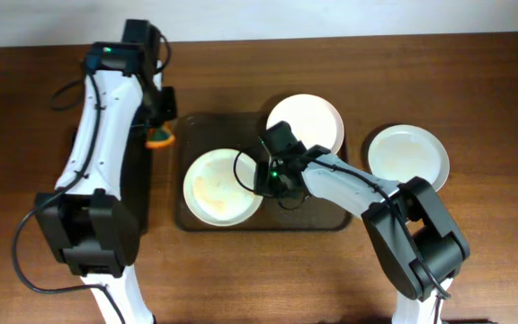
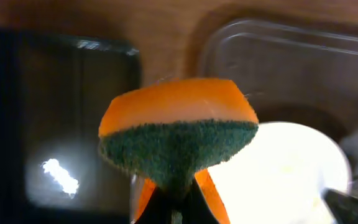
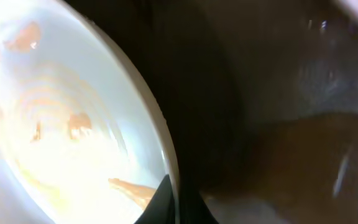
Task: Clean dirty plates on tray and stack at the side
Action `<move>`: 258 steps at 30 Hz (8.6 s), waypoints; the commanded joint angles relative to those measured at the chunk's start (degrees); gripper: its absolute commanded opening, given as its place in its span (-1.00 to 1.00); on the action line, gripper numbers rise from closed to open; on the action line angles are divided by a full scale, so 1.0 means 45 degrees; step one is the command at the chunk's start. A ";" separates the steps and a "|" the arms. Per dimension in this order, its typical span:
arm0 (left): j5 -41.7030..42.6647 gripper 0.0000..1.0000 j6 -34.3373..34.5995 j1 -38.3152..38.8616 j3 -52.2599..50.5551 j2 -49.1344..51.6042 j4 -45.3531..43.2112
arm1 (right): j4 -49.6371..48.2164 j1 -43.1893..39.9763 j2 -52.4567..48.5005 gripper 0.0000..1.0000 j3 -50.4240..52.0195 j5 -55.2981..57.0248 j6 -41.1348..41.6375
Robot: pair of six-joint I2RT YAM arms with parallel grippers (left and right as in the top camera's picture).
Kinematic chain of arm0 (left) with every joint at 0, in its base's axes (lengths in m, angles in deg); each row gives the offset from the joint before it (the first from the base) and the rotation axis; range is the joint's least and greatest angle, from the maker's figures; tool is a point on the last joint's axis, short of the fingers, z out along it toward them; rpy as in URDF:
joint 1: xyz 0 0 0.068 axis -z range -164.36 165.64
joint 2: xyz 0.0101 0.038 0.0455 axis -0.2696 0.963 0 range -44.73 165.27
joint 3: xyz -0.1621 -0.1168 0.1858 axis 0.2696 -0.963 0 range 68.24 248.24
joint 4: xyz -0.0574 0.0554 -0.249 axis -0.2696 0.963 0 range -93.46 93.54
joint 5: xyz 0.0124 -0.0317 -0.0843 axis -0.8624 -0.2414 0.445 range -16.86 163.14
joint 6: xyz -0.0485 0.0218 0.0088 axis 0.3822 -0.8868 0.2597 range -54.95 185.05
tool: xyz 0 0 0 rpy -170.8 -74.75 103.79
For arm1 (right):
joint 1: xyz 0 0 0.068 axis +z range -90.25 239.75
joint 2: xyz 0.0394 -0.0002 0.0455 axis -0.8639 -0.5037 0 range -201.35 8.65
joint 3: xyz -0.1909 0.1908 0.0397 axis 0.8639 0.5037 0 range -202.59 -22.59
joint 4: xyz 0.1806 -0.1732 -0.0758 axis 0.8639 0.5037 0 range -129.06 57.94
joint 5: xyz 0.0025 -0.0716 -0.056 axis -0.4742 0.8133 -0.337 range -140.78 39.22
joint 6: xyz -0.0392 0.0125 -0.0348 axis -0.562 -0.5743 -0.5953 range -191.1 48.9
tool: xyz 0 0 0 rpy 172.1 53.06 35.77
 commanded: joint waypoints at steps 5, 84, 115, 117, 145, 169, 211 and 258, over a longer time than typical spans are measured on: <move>-0.0248 -1.00 0.0262 -0.2225 -0.0709 -0.0049 0.0223 | 0.5081 0.0248 0.1103 -0.92 -0.3429 0.3750 -0.3269; 0.0758 -1.00 0.0257 -0.2603 -0.2613 -0.0049 -0.1044 | 0.7514 -0.2788 -0.2229 -0.63 -0.4920 -0.0461 -0.2623; 0.2948 -1.00 -0.2191 0.0801 -0.2982 -0.0049 -0.2943 | 0.4983 -0.0991 -0.3215 -0.92 -0.5207 0.0083 -0.0180; 0.2846 -1.00 -0.2234 0.1501 -0.3789 -0.0024 -0.3983 | 0.4692 -0.1190 -0.3215 -0.92 -0.5207 0.0146 -0.0199; 0.1141 -1.00 0.0209 0.2079 -0.8519 0.0092 -1.0035 | 0.4702 -0.1190 -0.3215 -0.92 -0.5163 0.0155 -0.0733; 0.8461 -1.00 -0.2103 0.1141 -0.6985 0.0092 -0.5639 | 0.5003 -0.1137 -0.3215 -0.92 -0.5163 0.0097 -0.1214; 0.3823 -1.00 -0.2317 -0.2545 -0.1481 0.0117 -0.1370 | 0.7009 0.3283 0.1559 -0.92 -0.5187 0.8276 -0.3104; 0.1943 0.99 -0.1749 -0.4274 -0.0107 -0.1923 0.1010 | 1.1540 -0.6567 0.3959 0.68 -0.8165 -0.0675 -0.7883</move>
